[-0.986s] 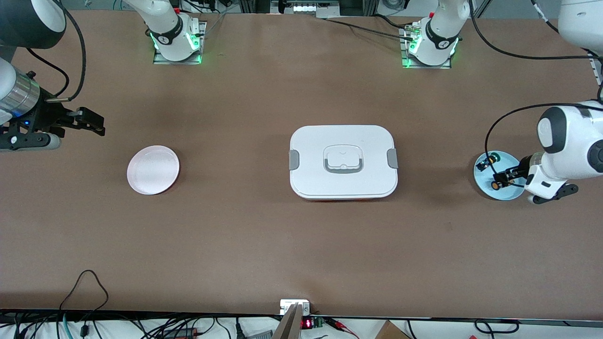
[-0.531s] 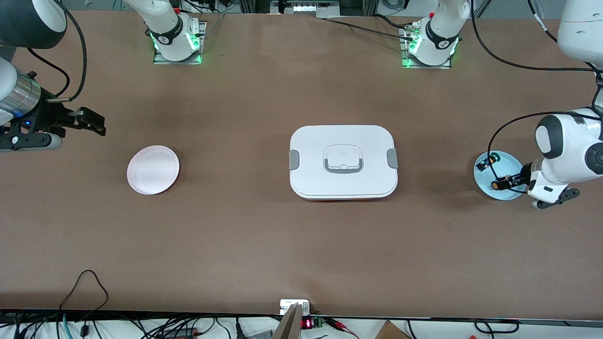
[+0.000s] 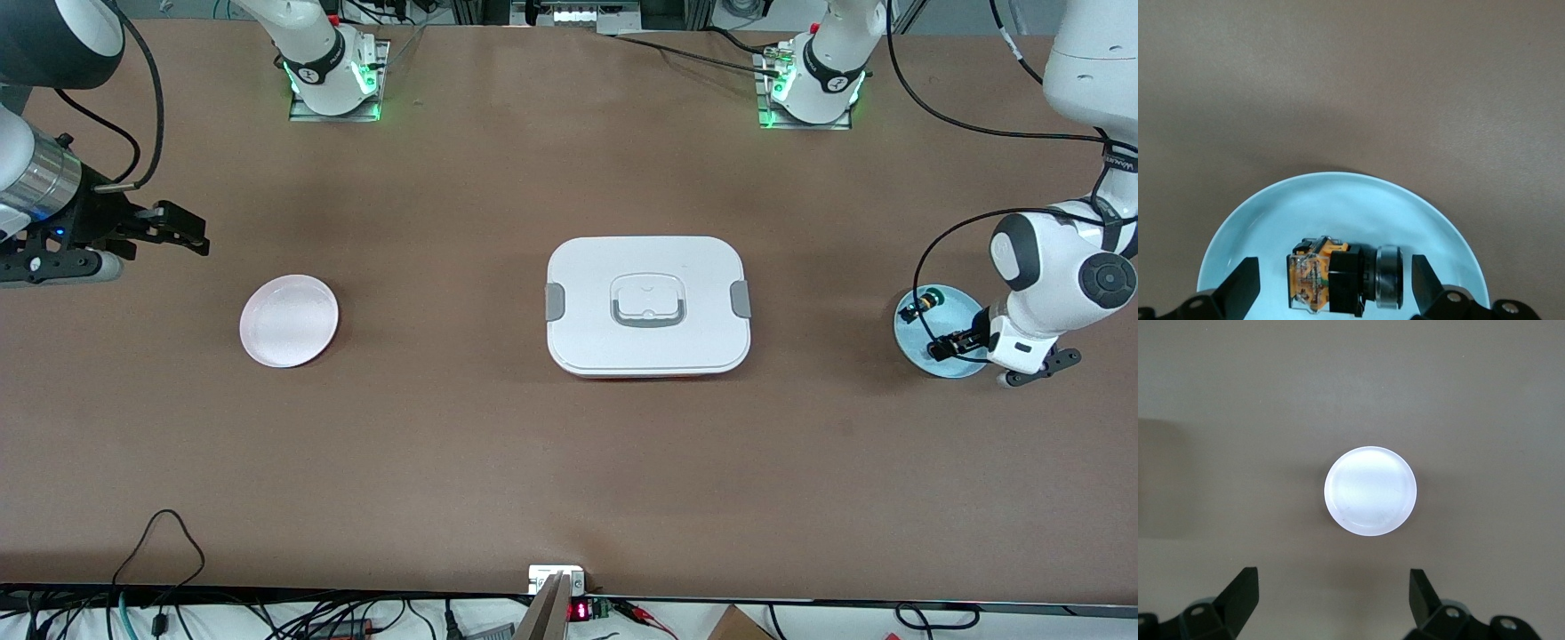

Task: Transfer orange switch to right arm and place
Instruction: 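Close the left gripper on the orange switch while the right gripper advances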

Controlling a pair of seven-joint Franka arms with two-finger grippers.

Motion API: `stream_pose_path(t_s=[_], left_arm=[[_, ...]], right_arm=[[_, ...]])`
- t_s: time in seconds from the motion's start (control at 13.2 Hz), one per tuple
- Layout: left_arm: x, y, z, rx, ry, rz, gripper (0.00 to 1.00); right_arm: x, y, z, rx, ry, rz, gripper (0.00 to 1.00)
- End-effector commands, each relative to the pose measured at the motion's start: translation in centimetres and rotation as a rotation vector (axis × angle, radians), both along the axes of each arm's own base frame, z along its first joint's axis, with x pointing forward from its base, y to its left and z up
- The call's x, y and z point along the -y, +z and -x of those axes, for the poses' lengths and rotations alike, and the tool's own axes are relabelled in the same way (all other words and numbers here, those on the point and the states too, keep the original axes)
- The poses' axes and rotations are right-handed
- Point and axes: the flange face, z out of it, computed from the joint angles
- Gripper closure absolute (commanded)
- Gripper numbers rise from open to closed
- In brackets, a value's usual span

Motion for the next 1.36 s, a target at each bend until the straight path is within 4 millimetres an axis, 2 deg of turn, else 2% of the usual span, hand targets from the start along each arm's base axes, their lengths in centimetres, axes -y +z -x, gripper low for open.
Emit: stream_pose_path(t_s=[0.0,0.15,0.3,0.53,0.76,0.83,1.06,1.29], left_arm=[[-0.1,-0.5,0.2,0.005,0.002,0.006,0.04],[0.1,-0.8,0.4,-0.002,0.001,0.009,0.05],[0.1,-1.2,0.5,-0.01,0.001,0.011,0.14],[0.2,-1.4,0.6,-0.016,-0.004,0.013,0.35],[0.4,-0.8,0.6,-0.055,-0.02,0.022,0.6],[0.6,0.4,0.5,-0.087,-0.021,0.026,0.69],[2.7,4.7,-1.0,-0.132,-0.064,0.043,0.73],[4.8,10.7,-2.8,-0.183,-0.121,0.07,0.77]], right_arm=[[-0.4,-0.9,-0.6,-0.024,0.007,-0.005,0.0],[-0.8,-1.0,-0.6,-0.023,0.015,0.0,0.0],[-1.6,-0.9,-0.6,-0.018,0.035,0.021,0.0],[-1.9,-0.8,-0.6,-0.012,0.044,0.022,0.0],[-1.9,-0.7,-0.7,-0.001,0.056,0.021,0.0],[-2.5,-1.0,-0.8,-0.003,0.067,0.021,0.0],[-3.7,-0.6,-0.6,0.007,0.102,0.019,0.0],[-4.4,-0.7,-0.5,0.005,0.11,0.008,0.0]])
